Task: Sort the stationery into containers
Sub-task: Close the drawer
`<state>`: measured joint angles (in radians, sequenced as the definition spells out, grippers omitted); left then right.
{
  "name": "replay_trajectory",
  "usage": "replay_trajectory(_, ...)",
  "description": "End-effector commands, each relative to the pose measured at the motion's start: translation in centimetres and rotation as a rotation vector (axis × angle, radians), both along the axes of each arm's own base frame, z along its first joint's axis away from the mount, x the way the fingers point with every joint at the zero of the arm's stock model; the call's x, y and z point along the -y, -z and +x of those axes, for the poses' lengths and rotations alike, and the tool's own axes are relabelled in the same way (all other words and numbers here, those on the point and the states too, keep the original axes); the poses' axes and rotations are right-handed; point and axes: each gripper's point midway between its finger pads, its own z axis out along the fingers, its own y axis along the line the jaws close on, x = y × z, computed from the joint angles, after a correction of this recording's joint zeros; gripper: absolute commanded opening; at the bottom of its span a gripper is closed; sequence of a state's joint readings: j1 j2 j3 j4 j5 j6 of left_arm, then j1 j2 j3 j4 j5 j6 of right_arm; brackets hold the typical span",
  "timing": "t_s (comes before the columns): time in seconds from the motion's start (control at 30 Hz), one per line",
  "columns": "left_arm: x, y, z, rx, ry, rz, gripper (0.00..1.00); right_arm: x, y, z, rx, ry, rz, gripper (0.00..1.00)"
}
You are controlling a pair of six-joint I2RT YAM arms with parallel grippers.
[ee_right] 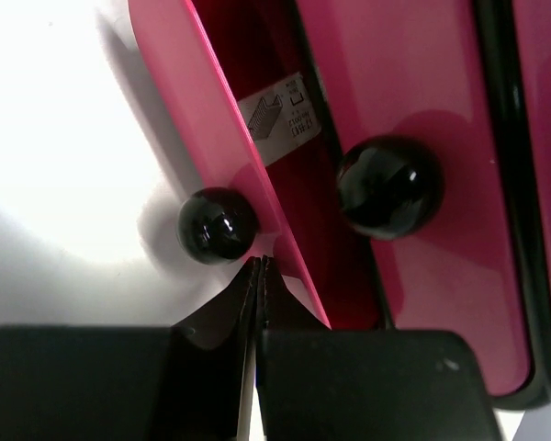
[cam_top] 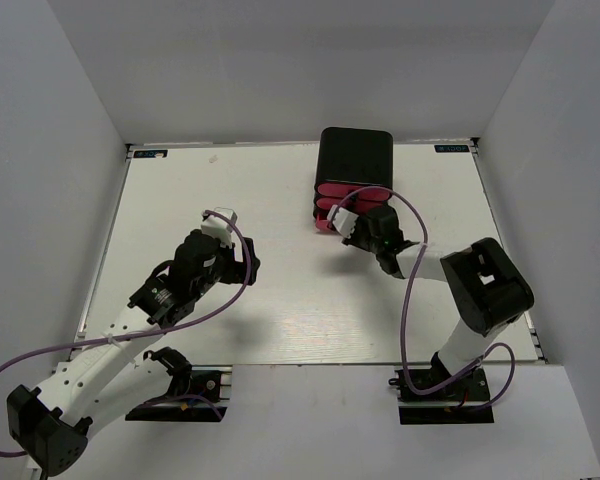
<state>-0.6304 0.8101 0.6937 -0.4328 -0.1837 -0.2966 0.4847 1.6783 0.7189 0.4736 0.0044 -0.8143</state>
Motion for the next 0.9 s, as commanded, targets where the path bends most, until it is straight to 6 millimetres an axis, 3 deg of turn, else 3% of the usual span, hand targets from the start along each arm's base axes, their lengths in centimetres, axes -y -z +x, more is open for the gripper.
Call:
replay_trajectory(0.0, -0.4, -0.5, 0.3, 0.019, -0.02, 0.007, 0.99, -0.8, -3.0, 2.9, 0.111, 0.025, 0.038, 0.0)
replay_trajectory(0.67, -0.4, -0.5, 0.3, 0.019, -0.02, 0.007, 0.99, -0.8, -3.3, 5.4, 0.158, 0.065, 0.018, 0.02)
replay_trajectory(0.77, -0.4, -0.5, 0.3, 0.019, -0.02, 0.007, 0.99, -0.8, -3.4, 5.1, 0.151, 0.057, 0.016, 0.02)
replay_trajectory(0.87, -0.5, -0.7, 0.2, 0.026, -0.021, 0.002, 0.99, -1.2, -3.6, 3.5, 0.112, 0.004, 0.035, 0.02)
